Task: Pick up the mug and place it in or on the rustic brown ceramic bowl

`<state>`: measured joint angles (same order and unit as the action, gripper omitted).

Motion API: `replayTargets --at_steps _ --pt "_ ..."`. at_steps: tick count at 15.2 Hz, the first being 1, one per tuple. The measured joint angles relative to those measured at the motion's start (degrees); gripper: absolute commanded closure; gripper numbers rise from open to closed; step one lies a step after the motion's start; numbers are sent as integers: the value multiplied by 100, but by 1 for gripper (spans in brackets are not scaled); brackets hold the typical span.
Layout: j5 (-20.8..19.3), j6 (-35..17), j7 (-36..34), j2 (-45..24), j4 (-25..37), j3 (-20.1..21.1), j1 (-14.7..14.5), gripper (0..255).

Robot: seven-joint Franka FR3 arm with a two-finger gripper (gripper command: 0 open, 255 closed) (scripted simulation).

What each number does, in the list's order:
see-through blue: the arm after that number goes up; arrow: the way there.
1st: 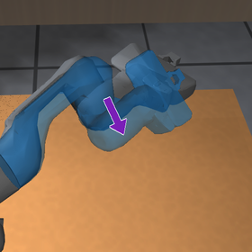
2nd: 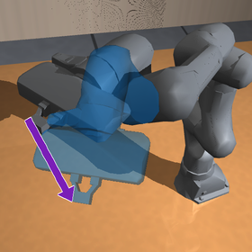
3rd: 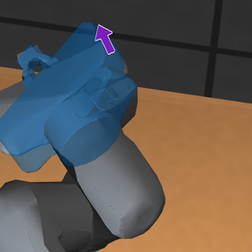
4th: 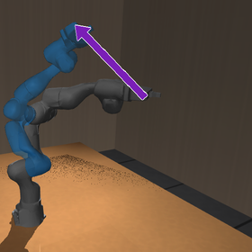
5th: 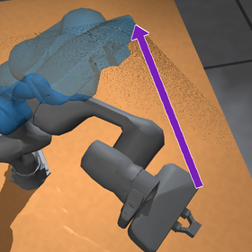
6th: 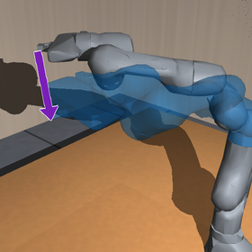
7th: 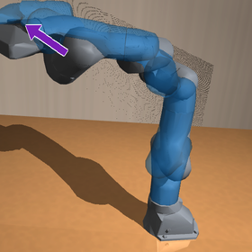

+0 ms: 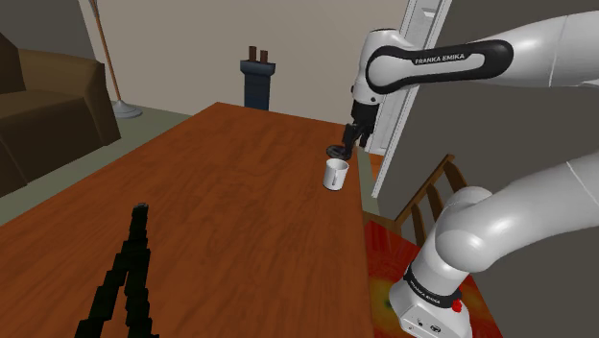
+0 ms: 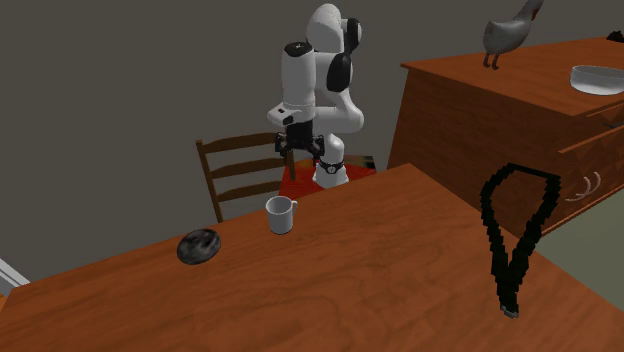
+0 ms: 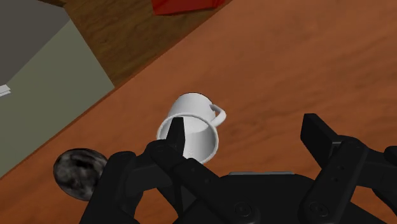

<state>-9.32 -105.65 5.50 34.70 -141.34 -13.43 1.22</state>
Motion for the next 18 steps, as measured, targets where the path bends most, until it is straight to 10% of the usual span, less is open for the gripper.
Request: replayTargets --at_steps 18 --pt "948 -2386 1966 -2700 411 -1511 -105 0"
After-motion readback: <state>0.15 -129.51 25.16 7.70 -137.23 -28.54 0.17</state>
